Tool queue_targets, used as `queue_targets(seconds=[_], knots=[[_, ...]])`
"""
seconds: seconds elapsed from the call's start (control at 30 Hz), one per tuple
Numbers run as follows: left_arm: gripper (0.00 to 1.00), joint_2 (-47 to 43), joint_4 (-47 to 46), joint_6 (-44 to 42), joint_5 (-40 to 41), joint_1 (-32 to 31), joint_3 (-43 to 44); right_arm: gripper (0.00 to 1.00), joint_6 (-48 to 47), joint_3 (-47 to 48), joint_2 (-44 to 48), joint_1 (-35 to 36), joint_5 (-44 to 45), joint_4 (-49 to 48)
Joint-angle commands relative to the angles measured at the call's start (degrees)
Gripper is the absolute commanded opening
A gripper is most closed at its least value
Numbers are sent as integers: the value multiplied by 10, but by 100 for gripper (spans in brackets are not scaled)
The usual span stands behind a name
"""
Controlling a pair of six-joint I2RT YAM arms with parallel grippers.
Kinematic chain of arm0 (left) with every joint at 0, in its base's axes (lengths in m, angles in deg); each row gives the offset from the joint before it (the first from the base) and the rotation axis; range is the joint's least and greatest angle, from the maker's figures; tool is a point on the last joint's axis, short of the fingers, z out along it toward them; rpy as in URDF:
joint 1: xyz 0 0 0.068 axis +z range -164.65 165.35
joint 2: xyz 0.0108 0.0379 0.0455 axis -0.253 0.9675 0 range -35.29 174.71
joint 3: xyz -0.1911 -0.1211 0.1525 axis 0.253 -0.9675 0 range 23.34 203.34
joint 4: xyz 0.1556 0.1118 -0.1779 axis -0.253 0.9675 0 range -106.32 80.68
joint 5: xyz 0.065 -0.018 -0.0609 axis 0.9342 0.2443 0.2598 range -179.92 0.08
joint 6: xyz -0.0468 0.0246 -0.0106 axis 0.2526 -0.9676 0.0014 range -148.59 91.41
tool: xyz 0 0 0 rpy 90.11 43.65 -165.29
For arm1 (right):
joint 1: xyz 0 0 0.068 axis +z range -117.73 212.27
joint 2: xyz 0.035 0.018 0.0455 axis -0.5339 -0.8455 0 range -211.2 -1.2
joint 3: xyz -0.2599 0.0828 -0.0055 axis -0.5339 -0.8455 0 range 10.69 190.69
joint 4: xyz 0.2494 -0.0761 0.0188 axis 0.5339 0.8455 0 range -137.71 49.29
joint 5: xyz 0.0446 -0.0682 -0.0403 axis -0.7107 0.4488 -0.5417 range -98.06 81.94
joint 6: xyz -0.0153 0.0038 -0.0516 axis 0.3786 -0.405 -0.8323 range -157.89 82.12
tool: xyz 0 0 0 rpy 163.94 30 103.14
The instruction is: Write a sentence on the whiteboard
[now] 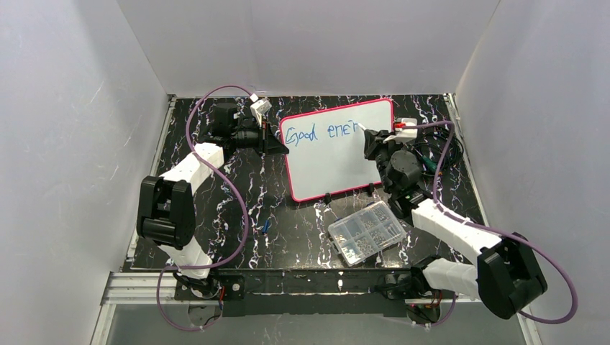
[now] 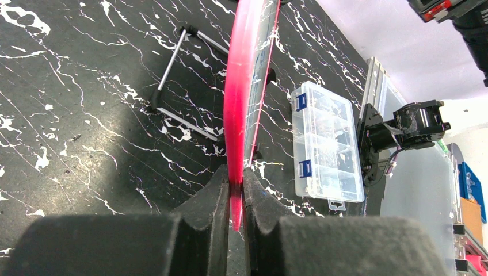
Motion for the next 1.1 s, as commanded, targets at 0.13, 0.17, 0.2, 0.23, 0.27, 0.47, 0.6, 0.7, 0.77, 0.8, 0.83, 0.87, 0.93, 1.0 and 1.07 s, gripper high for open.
queue_targets(seconds=[0.13,0.17,0.2,0.23,0.27,0.47,0.6,0.7,0.77,0.8,0.83,0.87,0.93,1.0,1.07], knots=[[0,-44,-2,-6,-12,0,9,1,-28,9,65,-13,-6,19],[0,-44,-2,-6,-12,0,9,1,-29,9,67,-17,-11,21],[0,-44,-3,-6,-12,0,9,1,-29,9,67,-19,-16,23],[0,-44,-2,-6,-12,0,9,1,-29,8,66,-22,-21,23],[0,-45,-2,-6,-12,0,9,1,-28,7,65,-25,-25,23],[0,-44,-2,-6,-15,0,9,1,-18,6,54,-35,-36,16],[0,-45,-2,-6,-16,0,9,1,-15,12,39,-39,-47,11],[0,-45,-2,-7,-17,0,9,1,-11,16,26,-39,-50,7],[0,-46,-2,-7,-18,0,9,1,-11,15,21,-40,-48,1],[0,-45,-2,-7,-18,0,9,1,-10,15,19,-40,-46,-1],[0,-45,-2,-7,-19,0,9,1,-10,15,17,-40,-45,-3],[0,-44,-2,-7,-19,0,9,1,-10,16,15,-41,-44,-5],[0,-45,-3,-8,-20,0,9,1,-10,16,11,-42,-41,-10],[0,-45,-3,-8,-20,1,9,1,-10,18,7,-42,-41,-15],[0,-44,-3,-8,-20,0,9,1,-12,22,1,-42,-46,-16]])
